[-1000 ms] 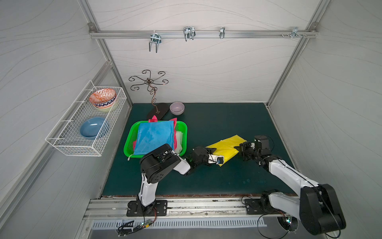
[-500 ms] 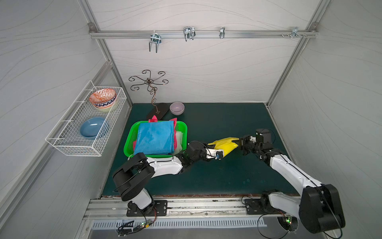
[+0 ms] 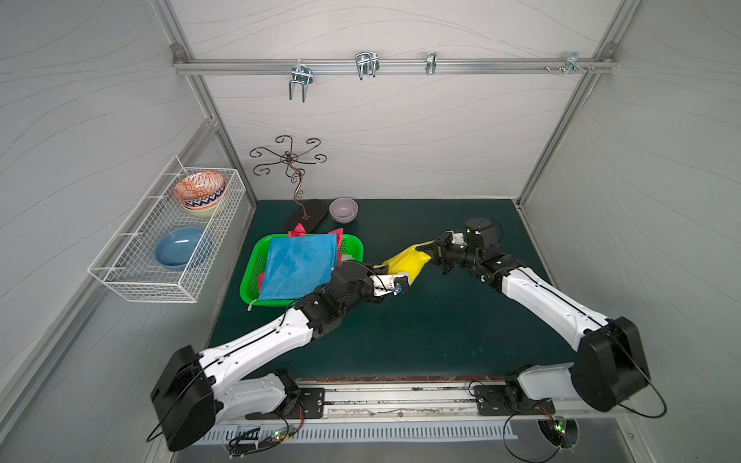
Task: Put the folded raincoat in the basket
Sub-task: Pick up the raincoat from the center of the board, then place the raincoat in the basket.
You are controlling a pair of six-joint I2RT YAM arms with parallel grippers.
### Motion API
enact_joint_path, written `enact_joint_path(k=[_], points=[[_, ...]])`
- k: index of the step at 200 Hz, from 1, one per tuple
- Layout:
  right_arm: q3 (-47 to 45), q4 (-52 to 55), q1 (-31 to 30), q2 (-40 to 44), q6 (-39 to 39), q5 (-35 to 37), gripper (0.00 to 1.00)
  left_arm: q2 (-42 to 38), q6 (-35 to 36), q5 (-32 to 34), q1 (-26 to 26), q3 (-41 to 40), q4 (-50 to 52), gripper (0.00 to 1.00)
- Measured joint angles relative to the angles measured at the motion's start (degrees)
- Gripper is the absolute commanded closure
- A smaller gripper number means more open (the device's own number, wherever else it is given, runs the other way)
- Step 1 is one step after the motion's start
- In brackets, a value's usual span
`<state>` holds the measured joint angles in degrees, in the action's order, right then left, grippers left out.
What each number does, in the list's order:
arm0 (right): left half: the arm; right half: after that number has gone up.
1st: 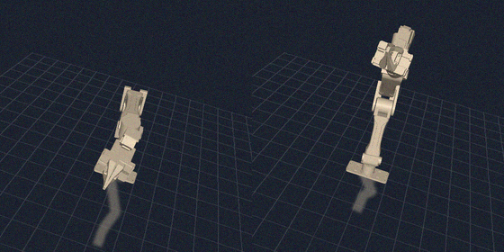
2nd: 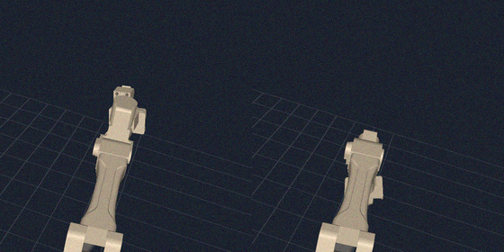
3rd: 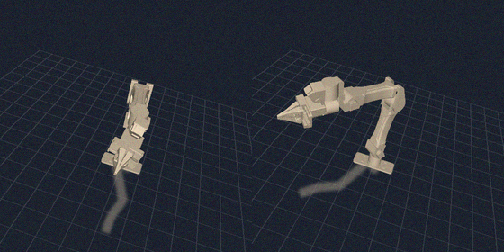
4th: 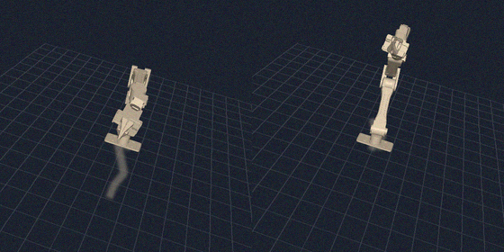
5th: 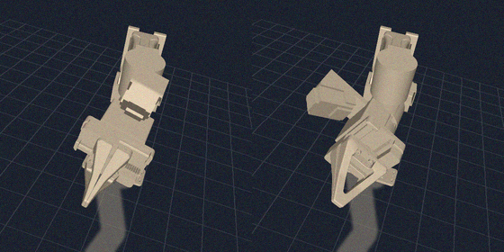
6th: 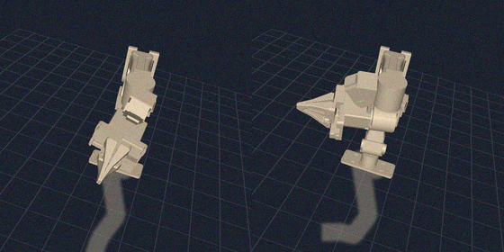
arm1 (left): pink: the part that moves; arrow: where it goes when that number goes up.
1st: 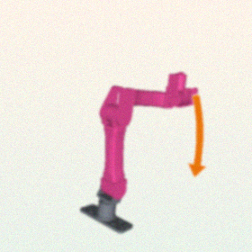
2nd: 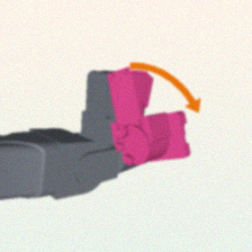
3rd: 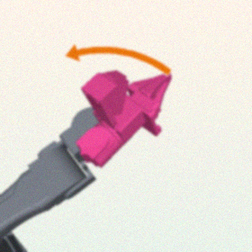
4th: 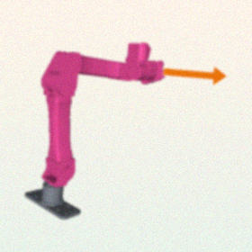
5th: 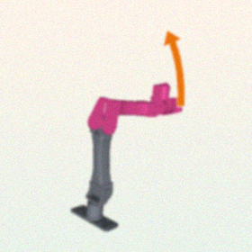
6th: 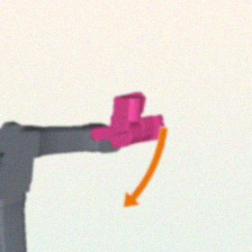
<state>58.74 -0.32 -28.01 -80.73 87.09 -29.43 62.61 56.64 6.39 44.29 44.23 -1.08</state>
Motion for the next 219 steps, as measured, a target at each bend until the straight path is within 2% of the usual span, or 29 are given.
enact_joint_path(k=[29,76,99,138,183,219], points=[[7.6,-2.6,-4.6,-7.8,-0.3,-2.8,1.0,-7.1,1.9,1.7,-3.8,1.0,10.1,1.0],[21.2,-7.1,-10.8,-22.3,-1.0,-8.6,1.0,-14.8,4.3,8.3,-4.9,1.2,20.7,1.0],[26.6,-9.1,-13.0,-27.6,-1.2,-10.9,1.0,-17.4,6.1,11.6,-5.3,1.2,23.2,1.0],[32.4,-10.3,-14.4,-31.1,-1.9,-12.3,1.0,-19.8,9.3,16.3,-5.9,2.0,27.2,1.0],[42.5,-12.1,-16.6,-38.0,-3.0,-17.2,1.0,-24.9,13.6,21.6,-6.7,2.5,28.6,1.0],[50.3,-13.7,-19.5,-45.2,-4.1,-17.9,1.0,-28.1,16.1,22.5,-10.3,1.9,30.8,1.0]])
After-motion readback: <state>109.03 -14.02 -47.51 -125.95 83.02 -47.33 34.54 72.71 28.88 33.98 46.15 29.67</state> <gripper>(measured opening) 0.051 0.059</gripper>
